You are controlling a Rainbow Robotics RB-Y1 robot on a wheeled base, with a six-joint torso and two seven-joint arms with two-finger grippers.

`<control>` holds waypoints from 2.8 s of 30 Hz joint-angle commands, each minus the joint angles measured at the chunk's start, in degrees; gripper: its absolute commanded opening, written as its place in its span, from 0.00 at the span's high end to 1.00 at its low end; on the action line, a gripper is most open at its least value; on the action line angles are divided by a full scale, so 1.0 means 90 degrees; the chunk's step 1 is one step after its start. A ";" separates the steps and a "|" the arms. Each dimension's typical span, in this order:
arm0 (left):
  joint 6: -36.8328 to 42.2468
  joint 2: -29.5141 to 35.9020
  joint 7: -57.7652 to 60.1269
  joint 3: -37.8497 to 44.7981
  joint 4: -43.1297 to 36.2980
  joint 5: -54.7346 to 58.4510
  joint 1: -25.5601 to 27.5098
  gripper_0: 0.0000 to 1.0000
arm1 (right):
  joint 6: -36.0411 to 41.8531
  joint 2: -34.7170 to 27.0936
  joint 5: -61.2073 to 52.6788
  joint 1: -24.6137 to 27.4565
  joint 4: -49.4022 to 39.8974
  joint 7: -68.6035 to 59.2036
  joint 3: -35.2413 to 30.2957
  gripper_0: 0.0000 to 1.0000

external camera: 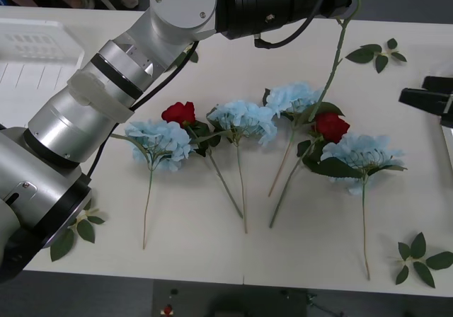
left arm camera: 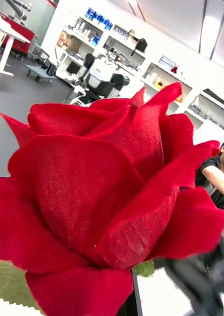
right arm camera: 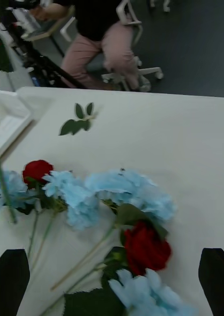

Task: Put the red flowers into the right box and the blue flowers into the left box

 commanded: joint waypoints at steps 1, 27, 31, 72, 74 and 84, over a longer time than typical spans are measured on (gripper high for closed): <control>-0.0007 0.0014 0.0151 0.0061 -0.0206 -0.0004 -0.0125 1.00 | -0.0095 0.0565 0.0142 -0.0459 -0.0421 0.0726 0.0369 0.00; -0.0007 0.0014 0.0151 0.0061 -0.0206 -0.0004 -0.0125 1.00 | 0.0471 0.3592 0.1821 -0.2890 0.1336 0.1381 0.1219 1.00; -0.0007 0.0014 0.0151 0.0061 -0.0206 -0.0004 -0.0125 1.00 | 0.0608 0.3631 0.1821 -0.3046 0.1580 0.1420 0.1219 1.00; 0.2083 0.4243 0.0395 0.0285 -0.1543 0.4019 0.1359 0.00 | 0.3128 -0.0353 0.1831 -0.4130 0.5096 -0.1227 0.1932 1.00; 0.2708 0.4858 0.0444 0.0383 -0.1846 0.3990 0.1945 0.00 | 0.3440 -0.0714 0.2007 -0.4394 0.5750 -0.1403 0.2205 1.00; 0.4192 0.5835 0.1889 0.0519 -0.2491 0.2623 0.3742 0.00 | 0.2522 -0.1320 0.4702 -0.5205 0.7235 -0.1647 0.3689 1.00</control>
